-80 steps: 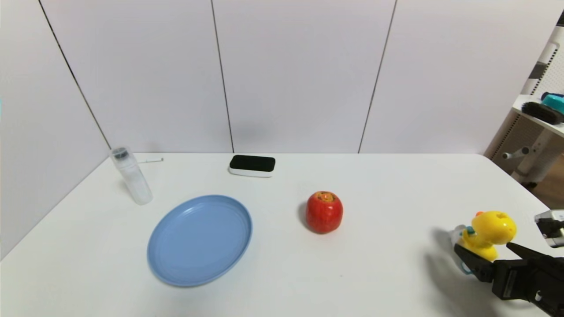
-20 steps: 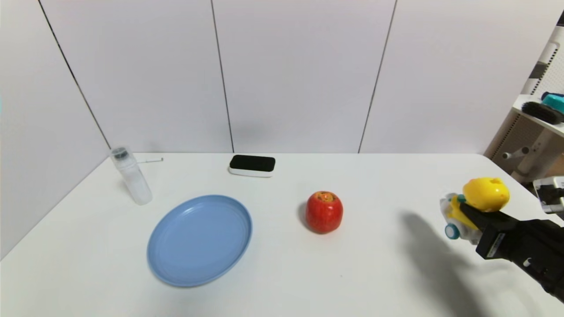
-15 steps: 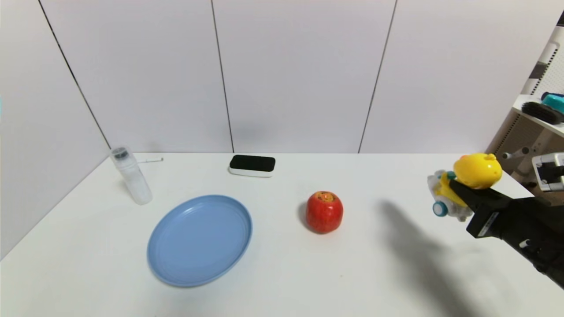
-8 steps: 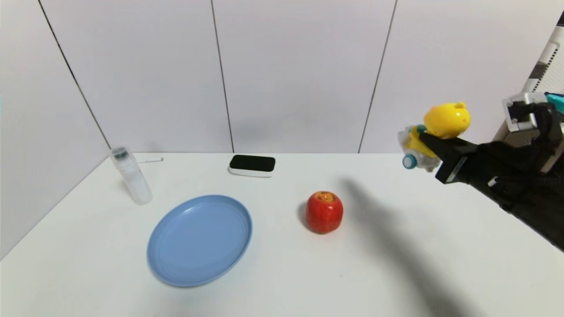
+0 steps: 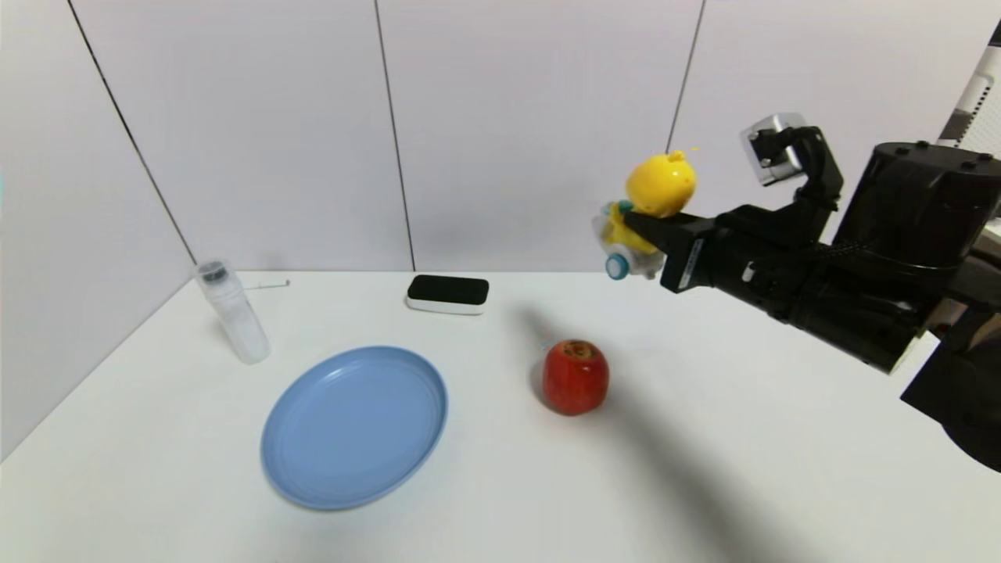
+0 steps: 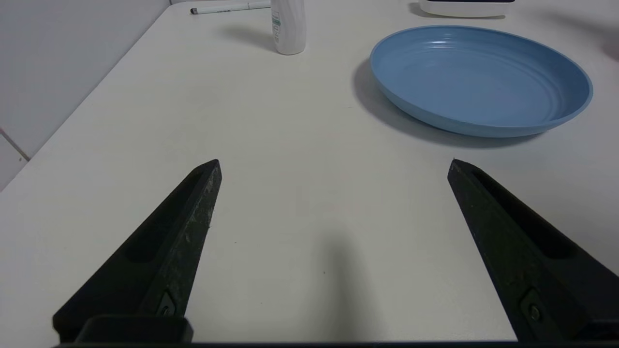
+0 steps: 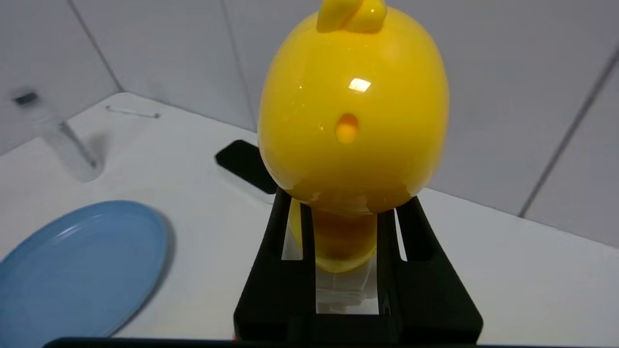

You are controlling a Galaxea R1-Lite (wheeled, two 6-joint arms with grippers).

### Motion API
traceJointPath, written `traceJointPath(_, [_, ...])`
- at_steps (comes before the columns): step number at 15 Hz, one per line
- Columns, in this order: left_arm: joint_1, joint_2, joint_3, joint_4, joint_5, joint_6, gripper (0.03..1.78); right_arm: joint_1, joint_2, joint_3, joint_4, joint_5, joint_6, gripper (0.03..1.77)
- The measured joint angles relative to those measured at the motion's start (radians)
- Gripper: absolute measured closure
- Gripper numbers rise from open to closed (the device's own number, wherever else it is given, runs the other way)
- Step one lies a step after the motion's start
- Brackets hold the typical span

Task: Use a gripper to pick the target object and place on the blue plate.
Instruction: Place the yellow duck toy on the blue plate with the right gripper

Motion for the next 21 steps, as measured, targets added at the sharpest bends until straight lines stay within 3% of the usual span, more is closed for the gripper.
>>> traceJointPath(5, [0.0,0.0,0.0,0.0,0.0,0.0,0.12,0.097,0.08,-0.092,-0.005,0.055,-0.001,1.45])
traceJointPath(11, [0.0,0.0,0.0,0.0,0.0,0.001,0.12,0.19,0.196,-0.186,0.004,0.067,0.0,1.45])
traceJointPath(15, [0.0,0.0,0.0,0.0,0.0,0.0,0.12,0.265,0.29,-0.281,0.001,0.103,-0.001,1.45])
traceJointPath(21, [0.0,0.0,0.0,0.0,0.0,0.0,0.12,0.401,0.4,-0.303,-0.005,0.105,-0.007,1.45])
